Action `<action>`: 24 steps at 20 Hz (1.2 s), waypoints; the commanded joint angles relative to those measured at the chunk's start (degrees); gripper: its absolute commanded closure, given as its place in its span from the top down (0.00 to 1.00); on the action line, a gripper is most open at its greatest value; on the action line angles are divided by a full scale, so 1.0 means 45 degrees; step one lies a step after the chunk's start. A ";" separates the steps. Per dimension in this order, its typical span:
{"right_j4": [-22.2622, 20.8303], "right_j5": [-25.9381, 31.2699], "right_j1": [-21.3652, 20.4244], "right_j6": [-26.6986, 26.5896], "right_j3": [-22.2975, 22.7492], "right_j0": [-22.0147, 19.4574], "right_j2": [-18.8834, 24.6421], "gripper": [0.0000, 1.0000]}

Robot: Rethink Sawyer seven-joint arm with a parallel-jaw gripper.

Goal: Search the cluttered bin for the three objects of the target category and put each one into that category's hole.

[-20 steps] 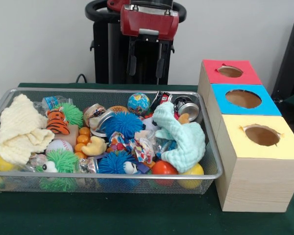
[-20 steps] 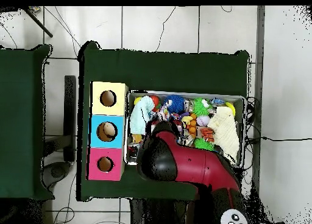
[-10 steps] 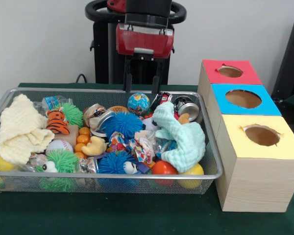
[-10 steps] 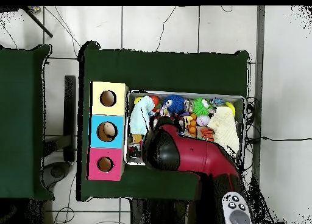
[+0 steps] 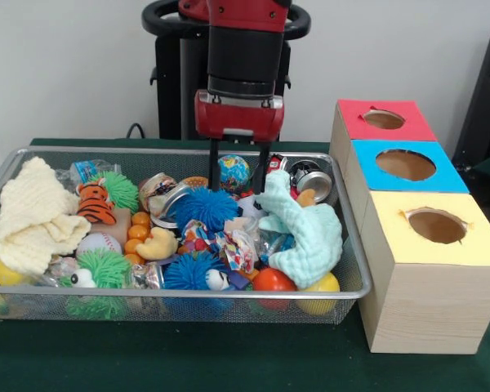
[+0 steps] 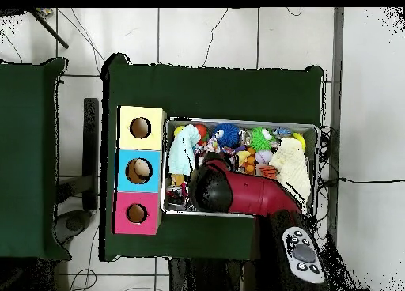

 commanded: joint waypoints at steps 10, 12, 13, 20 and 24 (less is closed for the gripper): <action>-0.0057 -0.2137 0.2215 0.2325 -0.0192 -0.0364 0.0647 1.00; -0.0087 -0.2610 0.2517 0.2420 -0.0141 -0.0416 0.0633 1.00; -0.0106 -0.2897 0.2662 0.2485 -0.0090 -0.0438 0.0622 1.00; -0.0023 -0.3987 0.3297 0.2577 -0.0125 -0.0560 0.0648 1.00; -0.0058 -0.4700 0.3277 0.2632 -0.0014 -0.0553 0.0616 1.00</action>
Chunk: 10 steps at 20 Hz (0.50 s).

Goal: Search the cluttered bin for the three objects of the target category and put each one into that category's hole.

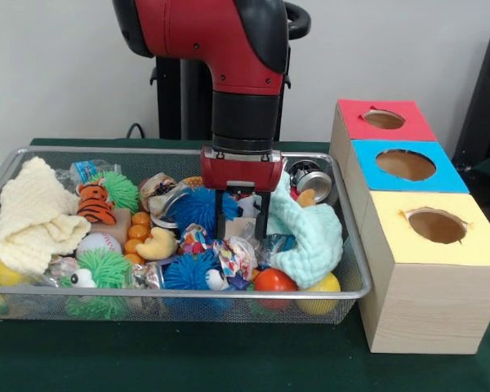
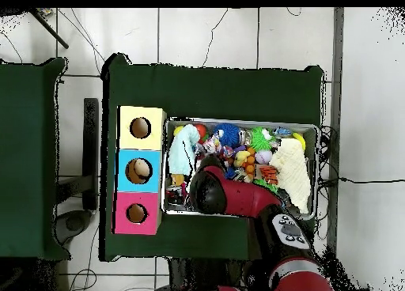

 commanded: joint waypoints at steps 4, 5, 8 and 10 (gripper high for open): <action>-0.0098 -0.1763 0.0858 0.2660 0.0066 -0.0330 0.0480 1.00; -0.0087 -0.1847 0.0905 0.2648 0.0055 -0.0301 0.0444 1.00; -0.0106 -0.2016 0.0860 0.2650 0.0106 -0.0341 0.0492 1.00; -0.0093 -0.2028 0.0818 0.2677 0.0172 -0.0380 0.0538 1.00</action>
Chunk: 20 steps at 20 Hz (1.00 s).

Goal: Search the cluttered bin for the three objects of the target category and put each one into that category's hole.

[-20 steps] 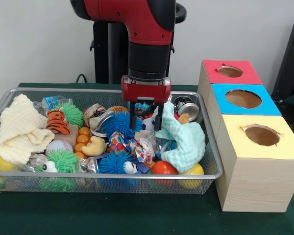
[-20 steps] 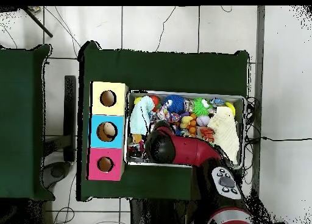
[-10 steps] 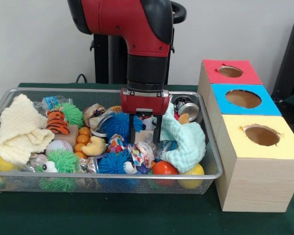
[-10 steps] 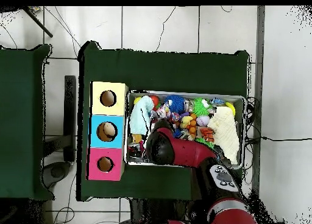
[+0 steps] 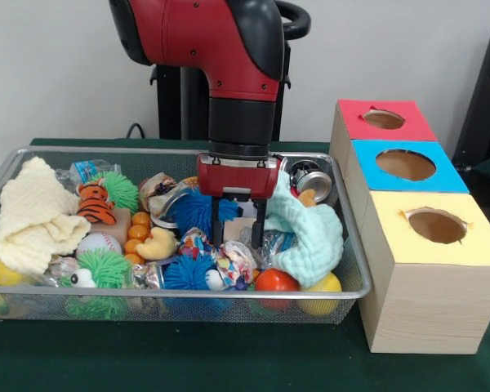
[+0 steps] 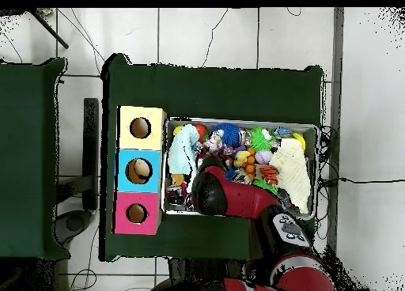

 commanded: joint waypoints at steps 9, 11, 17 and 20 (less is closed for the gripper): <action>-0.0148 -0.0966 0.0151 0.2786 0.0353 -0.0436 0.0791 1.00; -0.0134 -0.0956 0.0102 0.2786 0.0366 -0.0426 0.0779 1.00; -0.0155 -0.0995 -0.0057 0.2696 0.0378 -0.0307 0.0702 0.00; 0.0059 -0.0852 -0.0139 0.2799 0.0462 -0.0222 0.0619 0.00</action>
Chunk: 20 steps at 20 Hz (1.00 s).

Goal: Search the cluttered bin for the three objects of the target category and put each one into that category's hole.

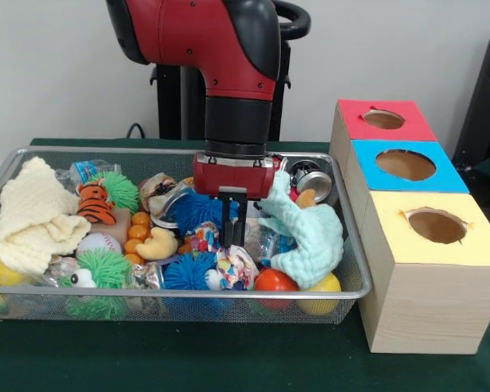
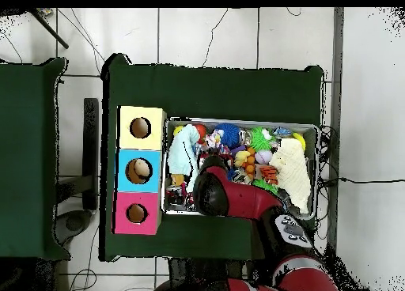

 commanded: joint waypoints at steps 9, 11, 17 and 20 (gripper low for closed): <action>0.0075 -0.0906 -0.0047 0.2913 0.0478 -0.0176 0.0574 0.00; 0.0018 -0.0628 -0.0108 0.2757 0.0448 -0.0210 0.0615 0.00; 0.0113 0.1068 -0.1549 0.2466 0.1219 -0.0193 0.0848 0.00; 0.0424 0.2014 -0.2708 0.2452 0.1861 0.0052 0.0612 0.00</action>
